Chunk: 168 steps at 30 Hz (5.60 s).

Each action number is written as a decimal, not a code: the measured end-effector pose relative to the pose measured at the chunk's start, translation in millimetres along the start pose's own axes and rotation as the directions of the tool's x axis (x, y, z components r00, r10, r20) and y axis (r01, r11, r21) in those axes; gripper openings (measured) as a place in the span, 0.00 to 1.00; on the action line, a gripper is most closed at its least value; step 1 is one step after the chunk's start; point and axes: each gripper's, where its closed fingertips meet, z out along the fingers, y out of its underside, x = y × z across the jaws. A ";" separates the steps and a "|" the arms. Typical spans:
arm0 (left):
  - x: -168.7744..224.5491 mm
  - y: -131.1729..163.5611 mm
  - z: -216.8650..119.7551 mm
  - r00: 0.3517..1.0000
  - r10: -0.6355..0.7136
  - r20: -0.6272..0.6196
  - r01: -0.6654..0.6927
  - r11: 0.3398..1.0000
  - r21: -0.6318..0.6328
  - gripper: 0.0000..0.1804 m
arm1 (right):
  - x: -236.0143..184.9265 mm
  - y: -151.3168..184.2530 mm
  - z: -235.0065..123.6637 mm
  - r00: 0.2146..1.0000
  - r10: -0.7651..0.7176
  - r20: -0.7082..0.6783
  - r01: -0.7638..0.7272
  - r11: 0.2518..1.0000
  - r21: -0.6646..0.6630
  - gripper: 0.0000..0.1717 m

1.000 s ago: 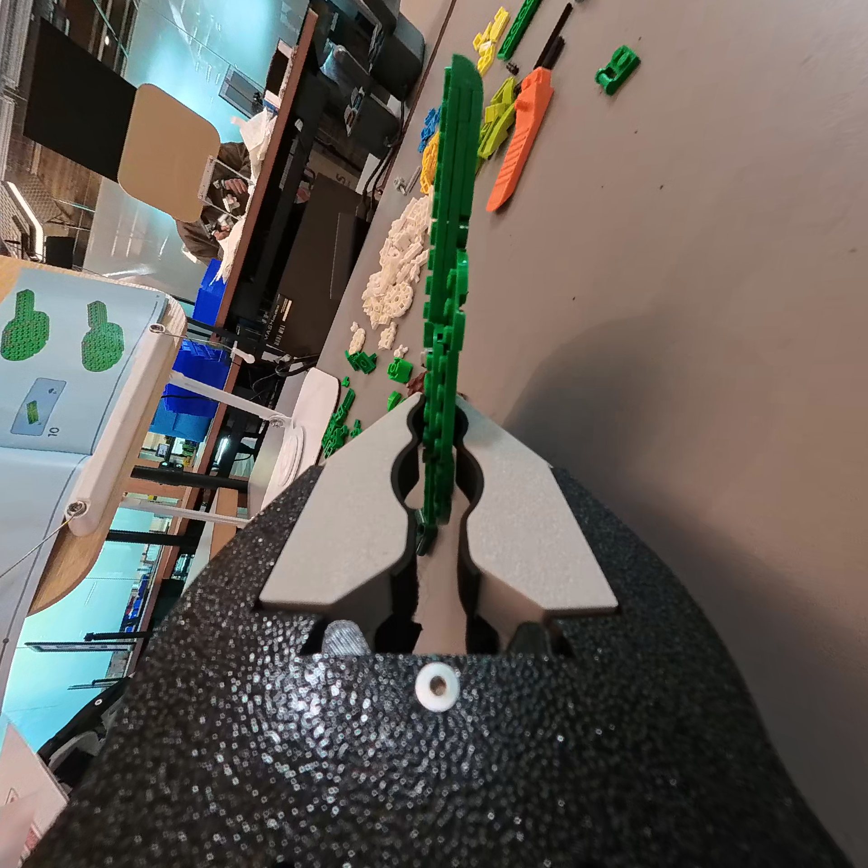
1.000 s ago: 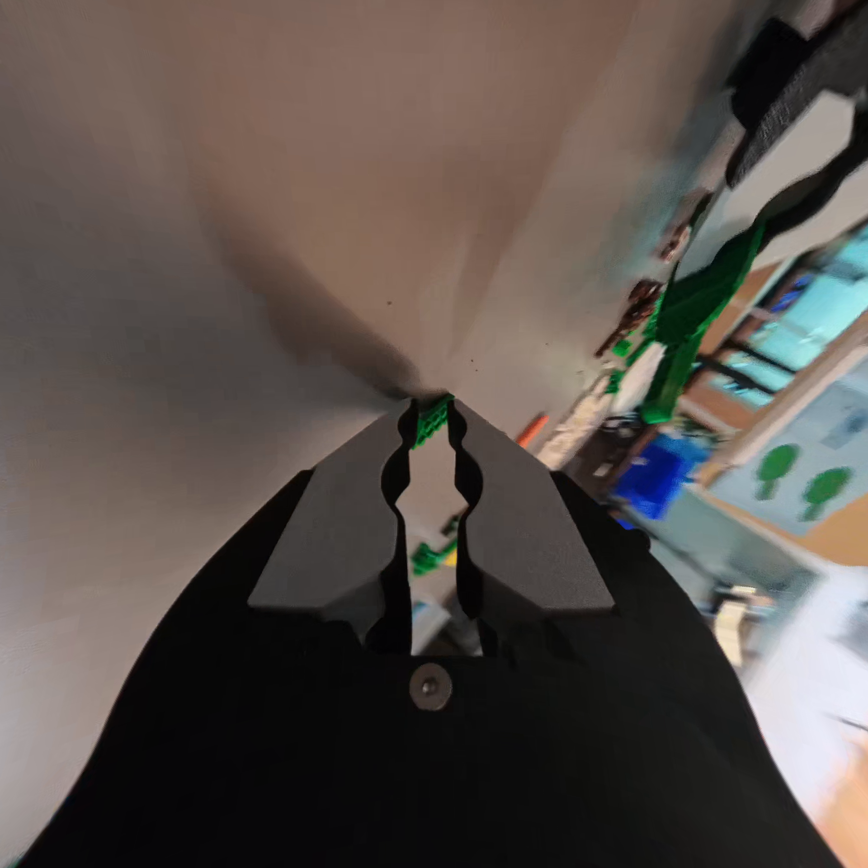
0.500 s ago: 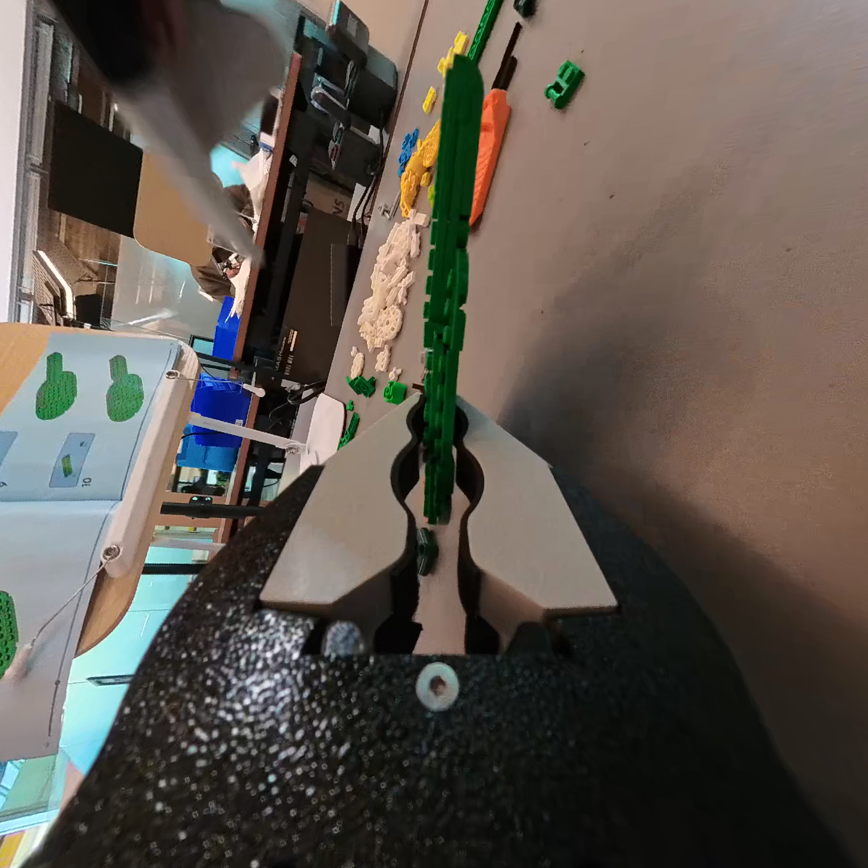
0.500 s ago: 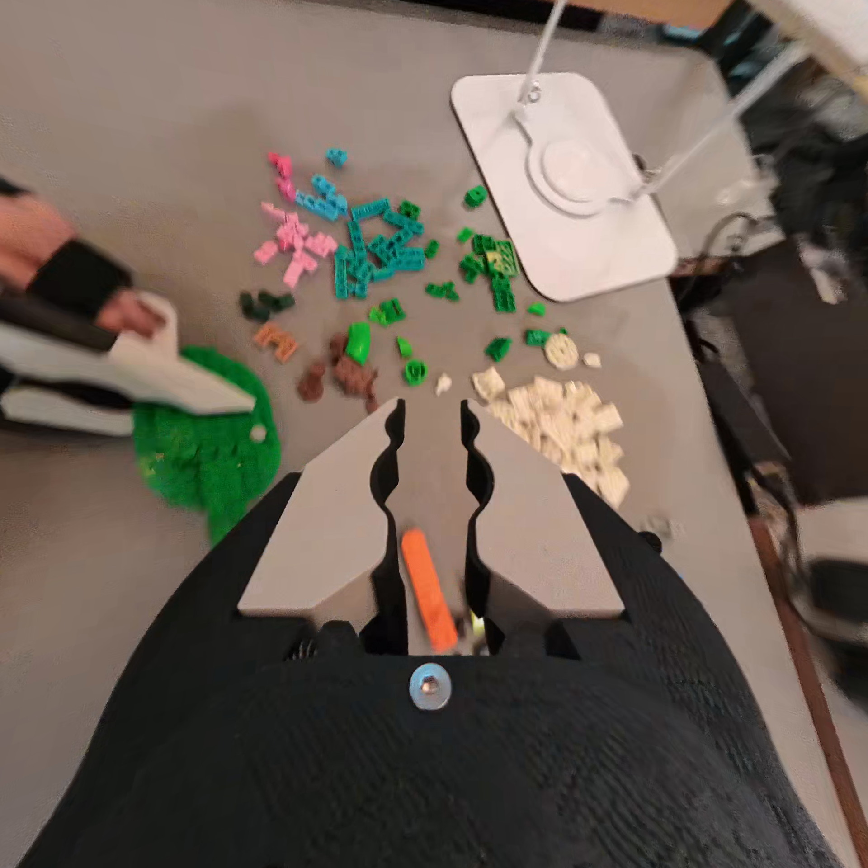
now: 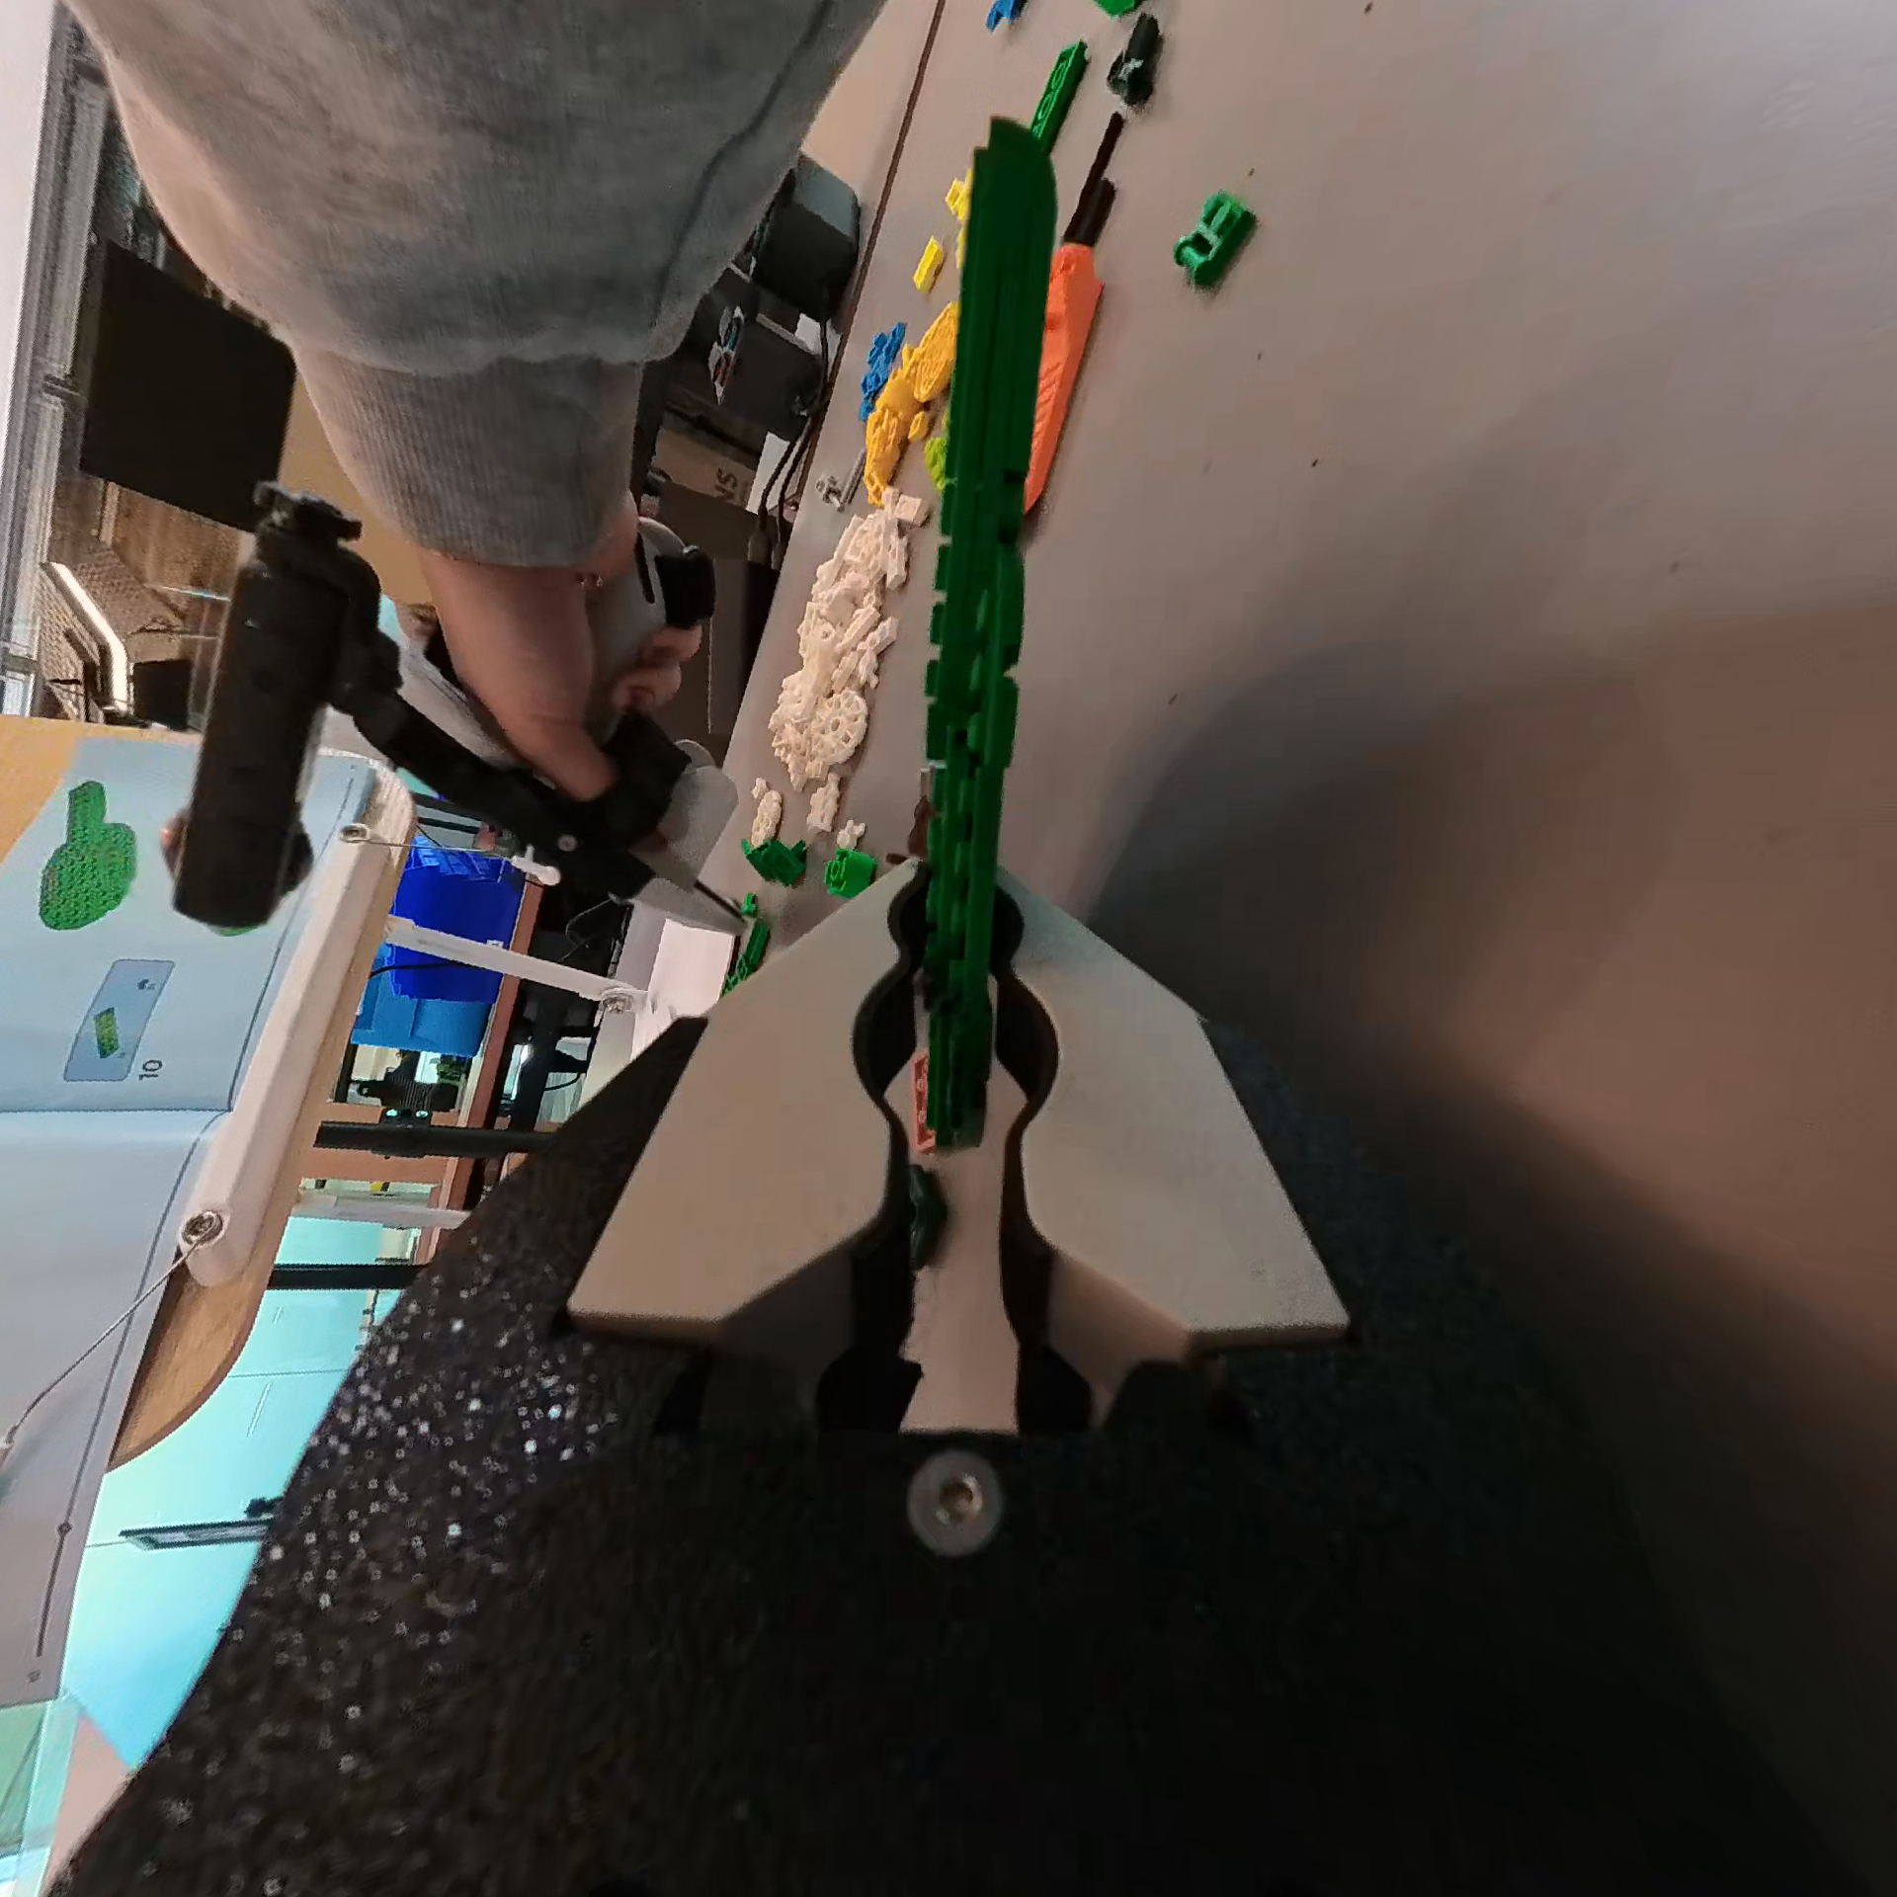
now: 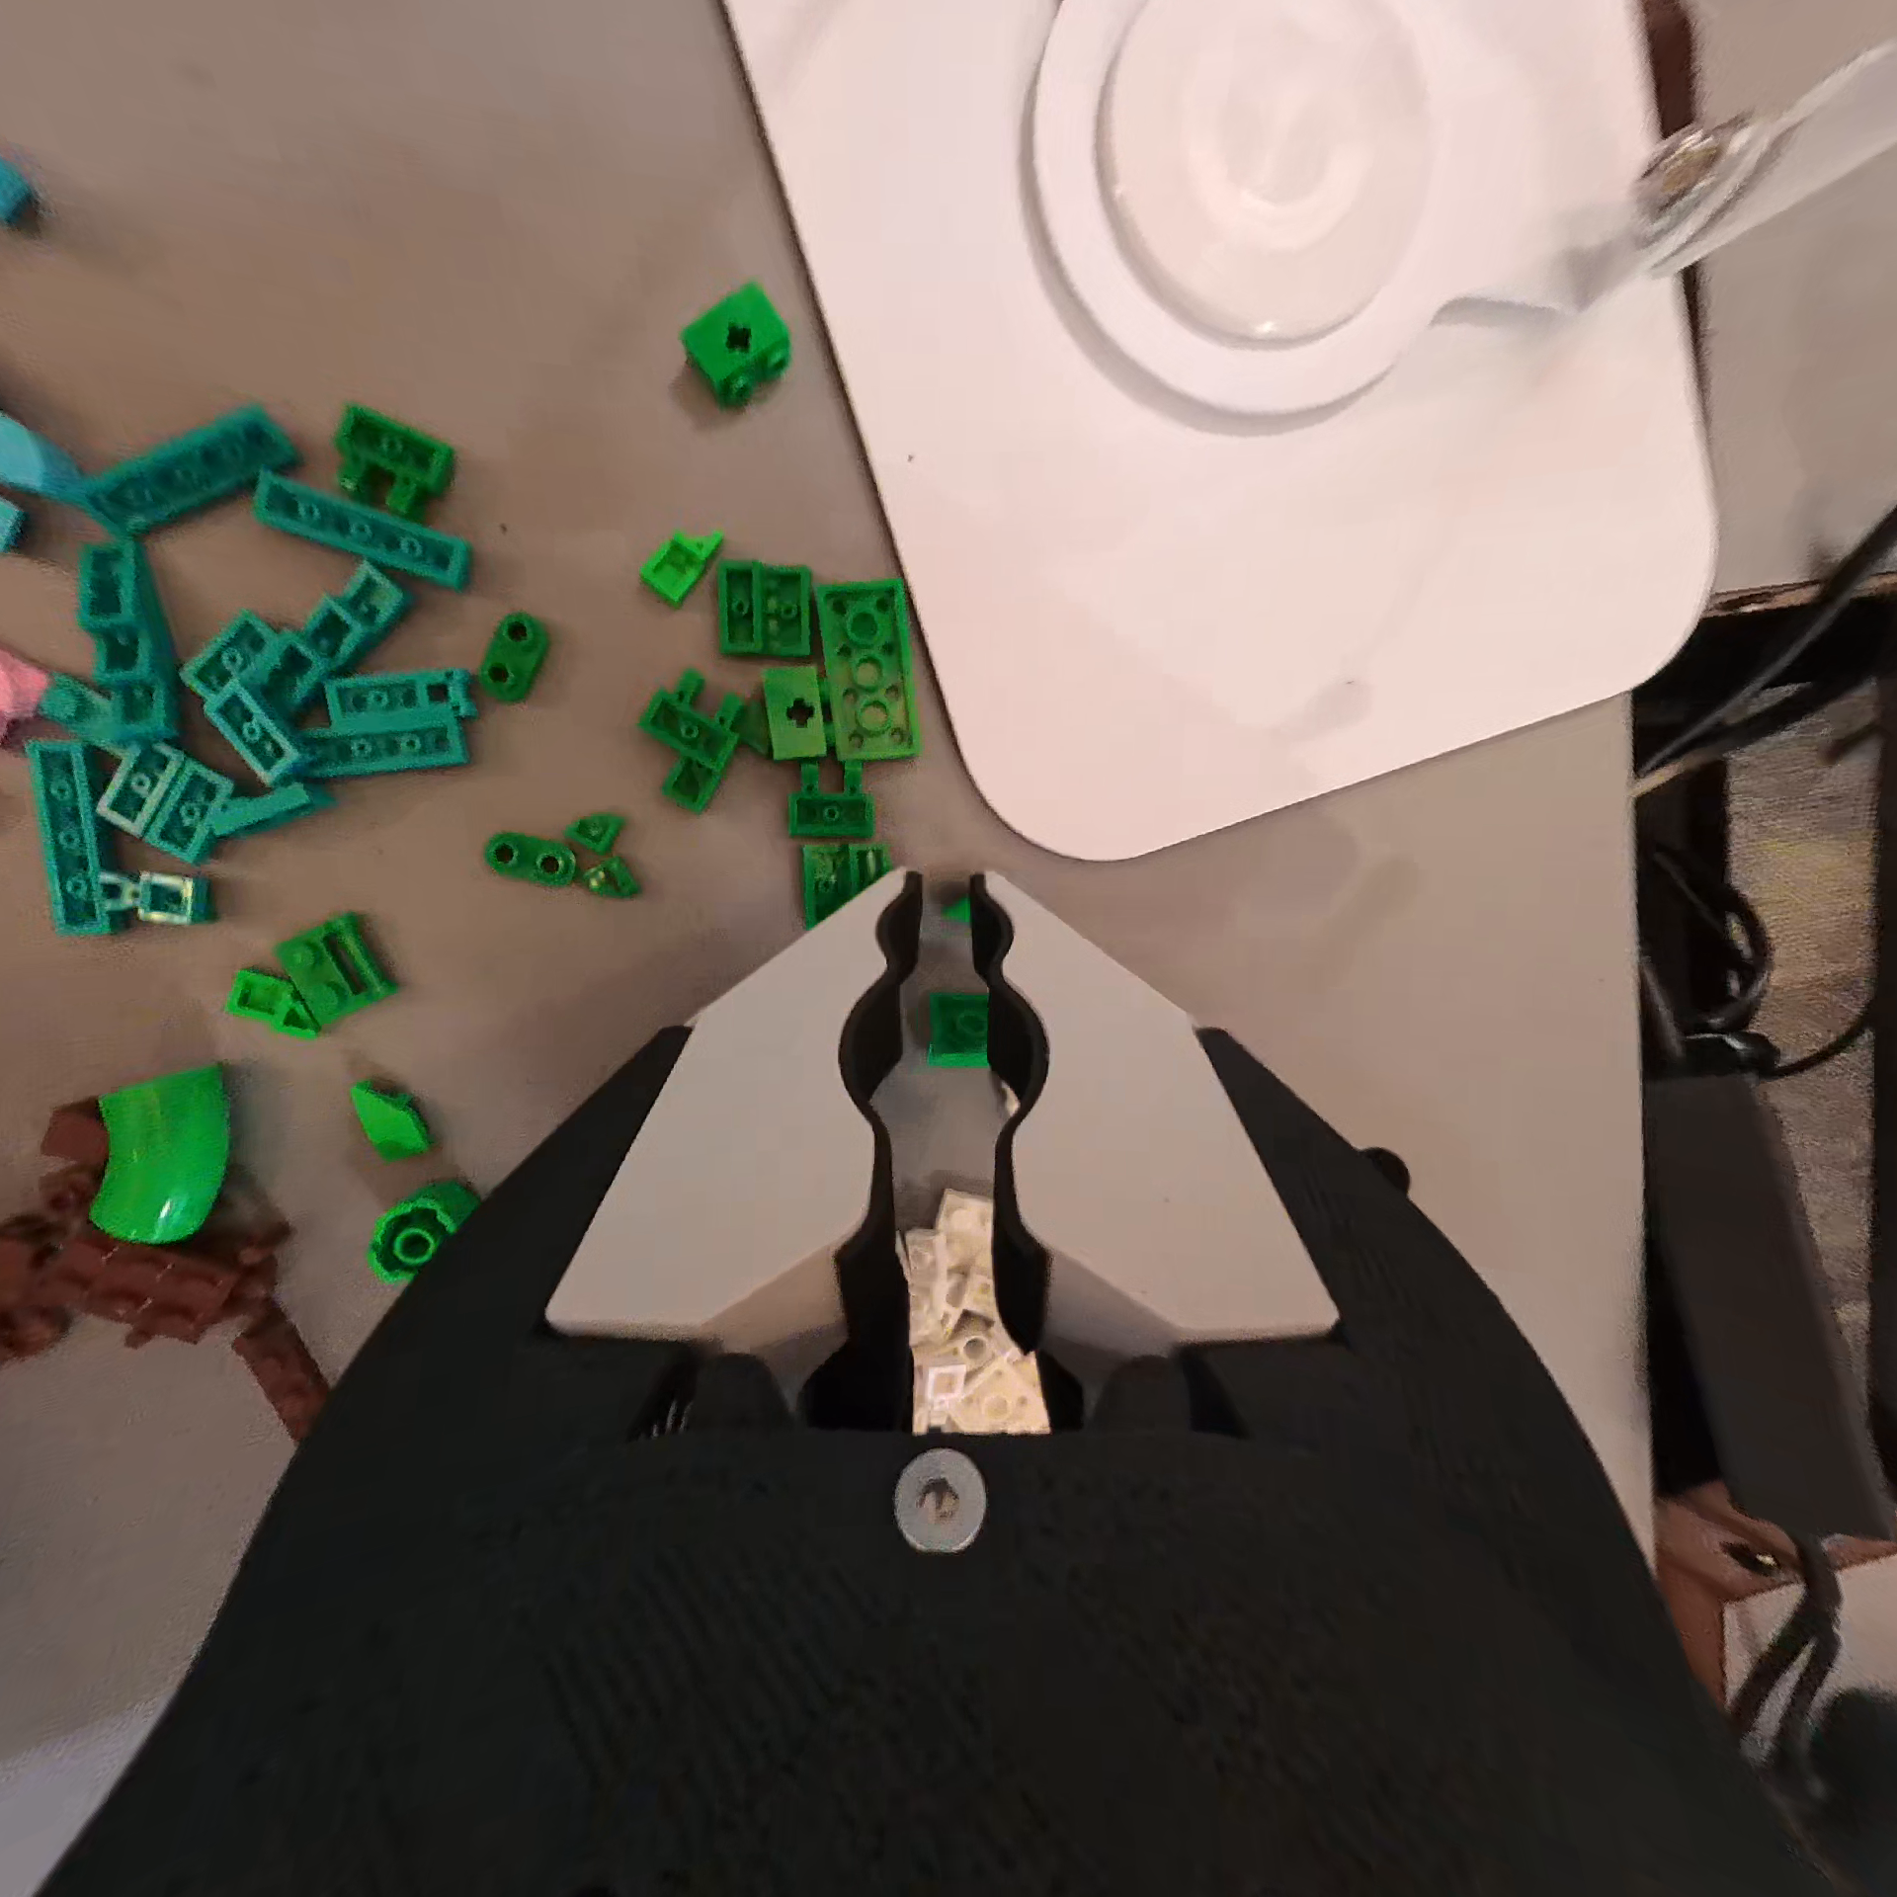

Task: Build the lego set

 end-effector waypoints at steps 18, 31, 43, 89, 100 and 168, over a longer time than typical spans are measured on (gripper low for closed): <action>3.3 -1.6 0.7 0.999 -0.020 -0.027 0.021 1.000 0.013 0.03 | -31.9 -12.2 0.8 0.964 -0.034 0.263 0.013 0.997 0.081 0.13; 4.7 -2.8 0.7 0.999 -0.027 -0.038 0.028 0.999 0.023 0.03 | -13.4 -12.7 7.0 0.986 -0.069 0.149 0.064 0.997 0.042 0.06; 5.1 -5.2 0.2 0.998 -0.047 -0.047 0.049 0.998 0.039 0.03 | -15.8 -20.7 11.5 0.987 -0.053 0.151 0.042 0.996 0.074 0.12; -16.1 12.4 -1.9 0.996 -0.040 0.076 0.046 0.997 -0.069 0.03 | -100.1 83.6 -159.9 0.764 -0.625 -0.161 0.589 0.777 -0.222 0.09; 9.7 -14.8 -4.7 0.998 0.062 -0.028 -0.062 0.998 0.019 0.03 | -170.5 136.2 -211.5 -0.298 -0.953 0.047 0.627 -0.233 -0.744 0.09; -9.8 -68.4 -30.1 0.780 0.498 0.378 -0.560 0.826 0.066 0.03 | -239.4 146.4 -156.7 0.965 -0.235 -0.118 0.220 0.967 -0.127 0.14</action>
